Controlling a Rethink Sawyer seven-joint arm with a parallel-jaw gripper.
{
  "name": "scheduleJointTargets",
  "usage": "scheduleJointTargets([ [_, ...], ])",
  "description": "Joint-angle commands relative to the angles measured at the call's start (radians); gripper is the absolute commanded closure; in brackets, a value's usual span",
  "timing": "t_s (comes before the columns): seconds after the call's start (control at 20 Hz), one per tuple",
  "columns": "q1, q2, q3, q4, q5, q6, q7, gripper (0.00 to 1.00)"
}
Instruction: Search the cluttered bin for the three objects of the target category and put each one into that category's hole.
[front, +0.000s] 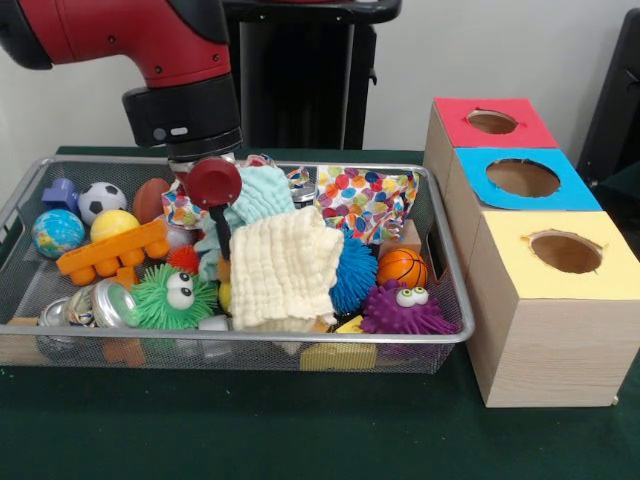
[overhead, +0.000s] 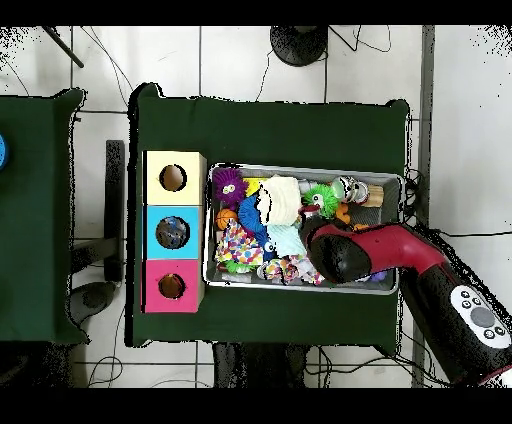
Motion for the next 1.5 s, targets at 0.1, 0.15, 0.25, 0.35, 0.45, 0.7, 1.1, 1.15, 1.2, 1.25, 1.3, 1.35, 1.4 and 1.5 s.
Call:
scheduleJointTargets([
  [0.1,-0.032,0.009,0.067,0.111,-0.014,0.058,-0.102,1.0],
  [0.15,-0.031,-0.002,0.066,0.117,-0.011,0.058,-0.084,1.0],
  [0.25,-0.025,-0.028,0.066,0.132,-0.011,0.064,-0.069,1.0],
  [0.35,-0.022,-0.059,0.072,0.152,-0.004,0.068,-0.052,1.0],
  [0.45,-0.016,-0.106,0.08,0.183,0.011,0.074,-0.028,1.0],
  [0.7,0.005,-0.297,0.119,0.267,0.095,0.125,0.024,1.0],
  [1.1,0.085,-0.45,0.12,0.269,0.201,0.194,0.046,1.0],
  [1.15,0.098,-0.456,0.116,0.265,0.207,0.197,0.048,1.0],
  [1.2,0.107,-0.46,0.112,0.259,0.215,0.201,0.048,1.0],
  [1.25,0.118,-0.465,0.107,0.252,0.218,0.208,0.046,1.0],
  [1.3,0.13,-0.47,0.103,0.249,0.223,0.214,0.048,1.0],
  [1.35,0.139,-0.478,0.098,0.25,0.231,0.218,0.052,1.0],
  [1.4,0.147,-0.485,0.094,0.251,0.24,0.223,0.056,1.0],
  [1.5,0.175,-0.502,0.079,0.266,0.259,0.22,0.093,1.0],
])
